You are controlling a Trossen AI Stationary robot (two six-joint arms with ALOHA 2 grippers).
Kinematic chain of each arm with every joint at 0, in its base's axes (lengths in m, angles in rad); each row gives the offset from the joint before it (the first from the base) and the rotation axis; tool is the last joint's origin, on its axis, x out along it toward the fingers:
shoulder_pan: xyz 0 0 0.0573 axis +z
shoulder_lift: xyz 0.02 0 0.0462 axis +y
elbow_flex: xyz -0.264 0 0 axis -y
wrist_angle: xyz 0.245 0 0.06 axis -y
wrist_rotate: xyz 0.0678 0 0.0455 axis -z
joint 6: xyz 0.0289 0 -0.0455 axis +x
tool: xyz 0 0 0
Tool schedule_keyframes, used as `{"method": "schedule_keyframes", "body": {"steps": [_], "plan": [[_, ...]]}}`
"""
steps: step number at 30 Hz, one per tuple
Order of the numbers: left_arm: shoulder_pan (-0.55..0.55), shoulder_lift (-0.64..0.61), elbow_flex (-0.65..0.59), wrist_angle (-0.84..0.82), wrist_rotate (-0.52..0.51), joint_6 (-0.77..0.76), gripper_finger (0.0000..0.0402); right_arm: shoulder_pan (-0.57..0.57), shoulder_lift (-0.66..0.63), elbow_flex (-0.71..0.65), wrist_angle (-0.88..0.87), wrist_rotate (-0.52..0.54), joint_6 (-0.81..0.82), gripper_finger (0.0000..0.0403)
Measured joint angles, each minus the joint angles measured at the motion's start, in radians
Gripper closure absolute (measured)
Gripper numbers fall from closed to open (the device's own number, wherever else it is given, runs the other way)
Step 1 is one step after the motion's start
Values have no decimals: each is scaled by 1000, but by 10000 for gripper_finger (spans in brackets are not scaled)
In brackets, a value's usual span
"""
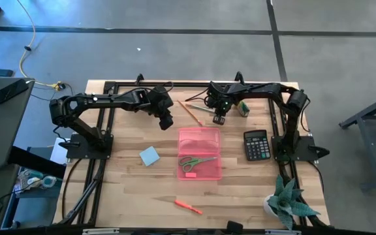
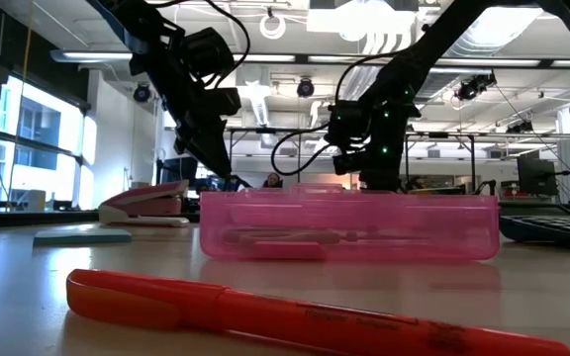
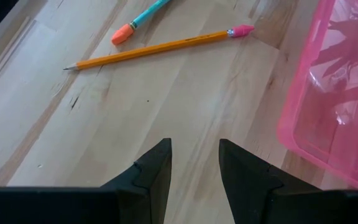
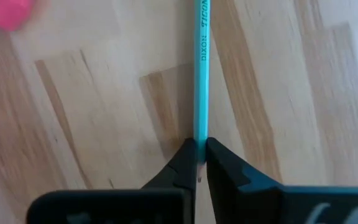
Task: Pack school essentials
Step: Put the blue pencil into the supply box
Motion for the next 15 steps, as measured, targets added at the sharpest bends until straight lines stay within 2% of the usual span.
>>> {"method": "schedule_keyframes", "body": {"steps": [15], "plan": [[0, 0, 0, -2, -3, 1, 280, -22, -132, -1, -80, -19, 63, 391]]}}
